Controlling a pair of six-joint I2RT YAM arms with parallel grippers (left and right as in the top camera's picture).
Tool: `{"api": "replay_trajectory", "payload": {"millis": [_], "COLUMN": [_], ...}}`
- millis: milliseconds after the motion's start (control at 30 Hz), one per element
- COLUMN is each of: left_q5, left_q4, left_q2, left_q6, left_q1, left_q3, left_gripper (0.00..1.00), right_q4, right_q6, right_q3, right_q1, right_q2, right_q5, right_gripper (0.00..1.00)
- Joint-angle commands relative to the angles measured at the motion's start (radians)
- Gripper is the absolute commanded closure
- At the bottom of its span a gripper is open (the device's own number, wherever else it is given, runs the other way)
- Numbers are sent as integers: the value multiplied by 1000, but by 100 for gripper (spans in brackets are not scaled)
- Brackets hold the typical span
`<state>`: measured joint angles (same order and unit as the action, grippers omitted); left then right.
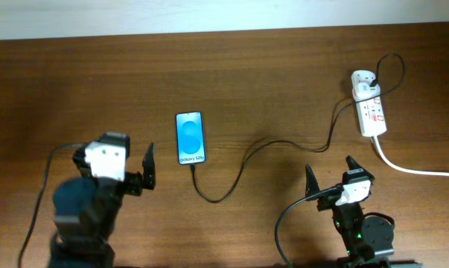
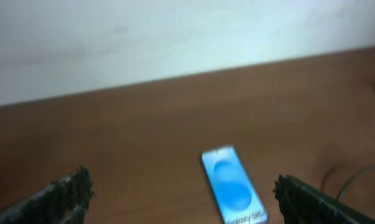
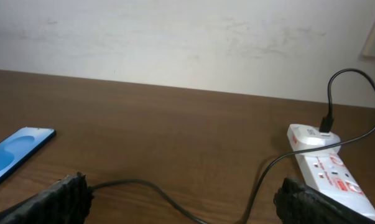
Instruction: Plug charger to phone and switch on socket
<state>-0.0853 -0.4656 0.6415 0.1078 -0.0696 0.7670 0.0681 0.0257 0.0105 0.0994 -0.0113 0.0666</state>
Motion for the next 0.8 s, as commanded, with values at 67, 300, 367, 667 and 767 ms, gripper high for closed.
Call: {"api": "replay_trajectory", "payload": {"millis": [67, 300, 367, 667, 767], "left_q5": [8, 6, 4, 4, 4], "left_q4": [242, 397, 393, 393, 393], "left_q2": [-360, -594, -637, -636, -636], "left_q6": [48, 56, 55, 55, 55], "left_q1": [8, 71, 73, 73, 73], "left_q3": [-443, -728, -759, -758, -758], "left_gripper": [1, 1, 1, 1, 1], "right_q4": [7, 7, 7, 7, 7], "right_q6": [-4, -4, -4, -4, -4], "right_q3": [-5, -5, -5, -5, -5], "right_q1": [4, 4, 4, 4, 4], "right_q2": [8, 8, 8, 8, 8], "right_q5": [-12, -12, -12, -12, -12], "right_gripper": [2, 2, 2, 2, 2]}}
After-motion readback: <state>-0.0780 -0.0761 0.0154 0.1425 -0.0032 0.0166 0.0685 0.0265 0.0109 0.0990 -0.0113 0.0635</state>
